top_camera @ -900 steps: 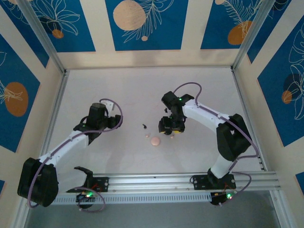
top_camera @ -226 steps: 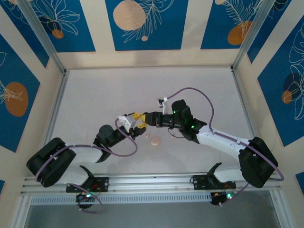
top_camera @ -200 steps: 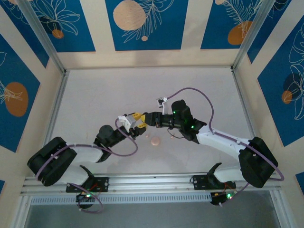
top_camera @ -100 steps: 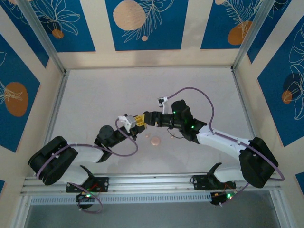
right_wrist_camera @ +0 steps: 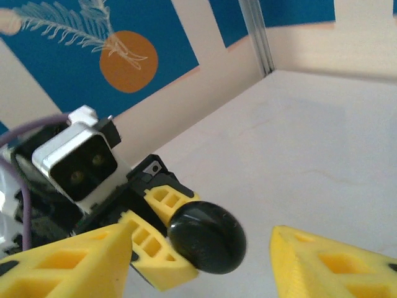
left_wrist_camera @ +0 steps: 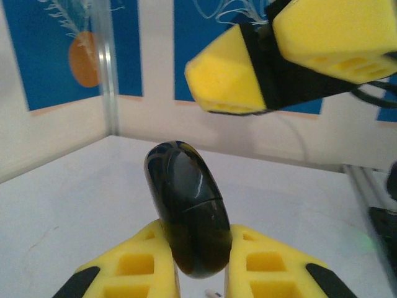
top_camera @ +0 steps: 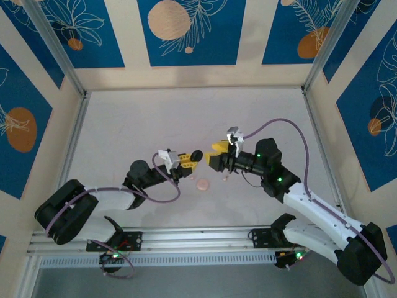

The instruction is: Insert the wireless bluetooth earbuds into the charging case

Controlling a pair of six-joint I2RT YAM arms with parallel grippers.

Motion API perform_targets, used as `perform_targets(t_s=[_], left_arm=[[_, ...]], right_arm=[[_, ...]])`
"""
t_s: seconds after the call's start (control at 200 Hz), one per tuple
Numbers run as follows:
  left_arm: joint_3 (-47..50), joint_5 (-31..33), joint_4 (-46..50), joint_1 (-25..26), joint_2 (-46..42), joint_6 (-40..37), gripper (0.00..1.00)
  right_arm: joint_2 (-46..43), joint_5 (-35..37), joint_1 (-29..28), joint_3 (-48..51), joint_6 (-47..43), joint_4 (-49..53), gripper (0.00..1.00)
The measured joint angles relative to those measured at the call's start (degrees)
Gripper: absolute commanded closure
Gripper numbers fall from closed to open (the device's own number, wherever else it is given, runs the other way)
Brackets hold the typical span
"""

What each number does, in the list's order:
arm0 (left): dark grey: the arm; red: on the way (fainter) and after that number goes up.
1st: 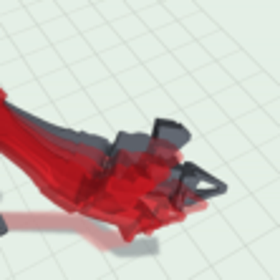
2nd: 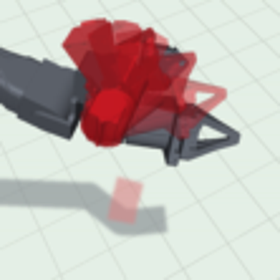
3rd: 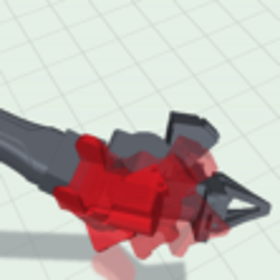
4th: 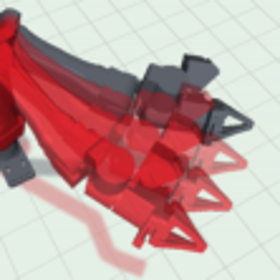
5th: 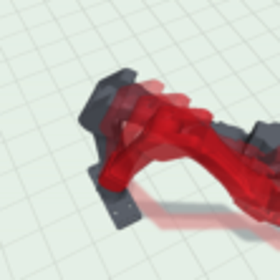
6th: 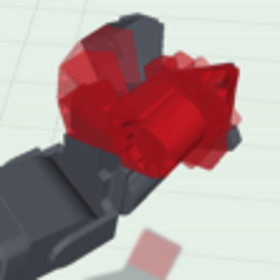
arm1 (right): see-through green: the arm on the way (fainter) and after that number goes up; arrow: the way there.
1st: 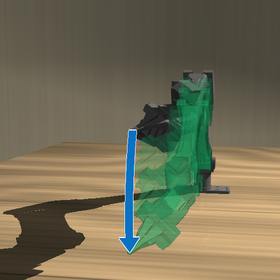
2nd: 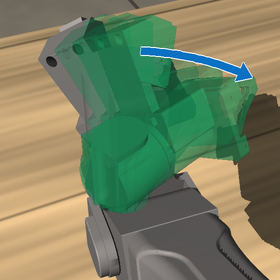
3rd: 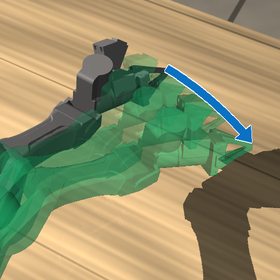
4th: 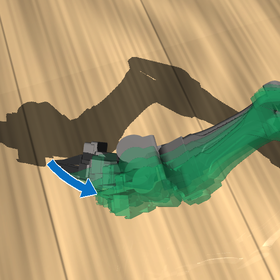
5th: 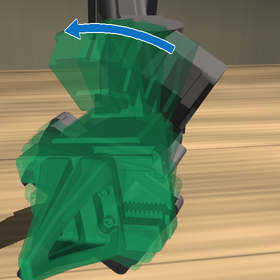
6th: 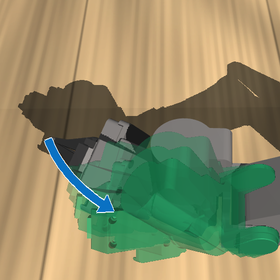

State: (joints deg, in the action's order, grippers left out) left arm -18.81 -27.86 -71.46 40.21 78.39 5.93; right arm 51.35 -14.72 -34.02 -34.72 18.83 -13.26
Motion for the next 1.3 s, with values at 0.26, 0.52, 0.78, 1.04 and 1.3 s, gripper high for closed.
perform_targets(t_s=[0.26,0.52,0.78,1.04,1.3], left_arm=[[-1.40,-9.60,-3.93,-1.53,3.80,4.66,0.88],[-1.84,-14.40,-5.88,-1.68,4.20,6.01,0.88],[-2.03,-16.63,-5.95,-1.84,3.58,6.64,0.89],[-2.25,-17.94,-6.14,-1.84,2.56,7.54,0.89],[-2.27,-18.91,-6.14,-1.84,1.64,8.00,0.89]], right_arm=[[-1.44,-12.70,4.66,0.96,-16.09,2.25,0.45],[2.38,-22.60,5.33,-0.28,-27.74,6.91,0.45],[9.40,-30.23,6.34,-5.70,-31.95,11.17,0.47],[15.78,-37.35,7.17,-12.63,-35.30,18.58,0.51],[18.32,-40.41,7.26,-15.72,-38.84,24.37,0.56]])
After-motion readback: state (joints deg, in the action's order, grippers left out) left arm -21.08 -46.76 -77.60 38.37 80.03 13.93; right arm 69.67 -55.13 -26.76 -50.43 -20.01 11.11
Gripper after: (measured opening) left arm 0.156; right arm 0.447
